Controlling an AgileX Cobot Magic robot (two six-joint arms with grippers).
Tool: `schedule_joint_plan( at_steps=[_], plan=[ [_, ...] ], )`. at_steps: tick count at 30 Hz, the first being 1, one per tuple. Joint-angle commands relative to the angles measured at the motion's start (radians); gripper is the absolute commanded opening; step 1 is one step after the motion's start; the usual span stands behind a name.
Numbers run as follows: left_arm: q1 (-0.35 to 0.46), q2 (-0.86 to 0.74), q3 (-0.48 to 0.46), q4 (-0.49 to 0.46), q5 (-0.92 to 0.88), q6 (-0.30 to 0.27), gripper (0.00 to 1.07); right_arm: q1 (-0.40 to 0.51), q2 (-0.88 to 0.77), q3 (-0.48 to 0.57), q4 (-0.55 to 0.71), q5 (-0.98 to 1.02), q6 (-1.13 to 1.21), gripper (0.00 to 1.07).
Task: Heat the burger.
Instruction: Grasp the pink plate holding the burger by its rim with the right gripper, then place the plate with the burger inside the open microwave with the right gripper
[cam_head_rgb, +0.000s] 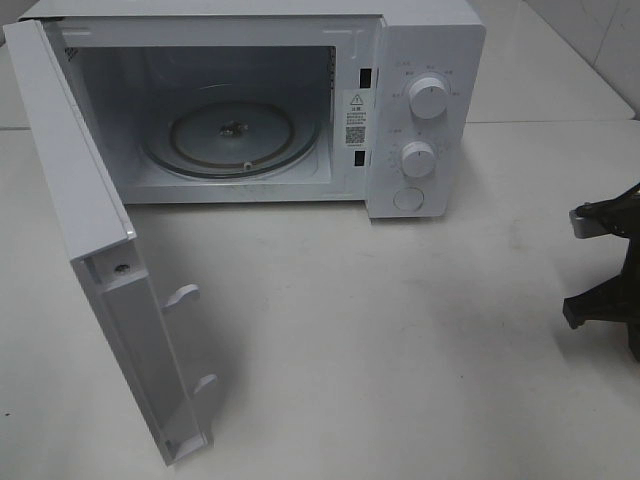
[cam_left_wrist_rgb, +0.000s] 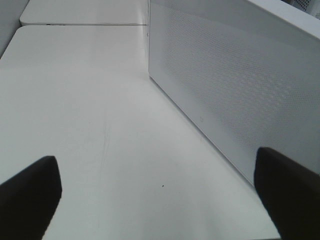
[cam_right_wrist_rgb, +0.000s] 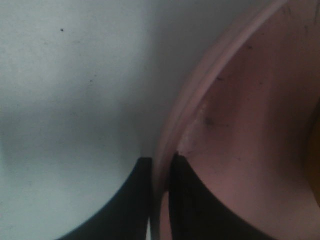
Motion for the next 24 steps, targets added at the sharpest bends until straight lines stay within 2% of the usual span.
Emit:
schedule_joint_plan(
  at_steps=[1, 2, 10, 24],
  plan=[
    [0.003, -0.009, 0.003, -0.005, -0.005, 0.000, 1.00, 0.034, -0.004, 0.003, -0.061, 0.033, 0.080, 0.00],
    [0.003, -0.009, 0.003, -0.005, -0.005, 0.000, 1.00, 0.052, -0.007, 0.003, -0.103, 0.051, 0.121, 0.00],
    [0.003, -0.009, 0.003, -0.005, -0.005, 0.000, 1.00, 0.107, -0.042, 0.003, -0.191, 0.118, 0.187, 0.00],
    [0.003, -0.009, 0.003, -0.005, -0.005, 0.000, 1.00, 0.161, -0.139, 0.009, -0.229, 0.211, 0.197, 0.00]
  ],
)
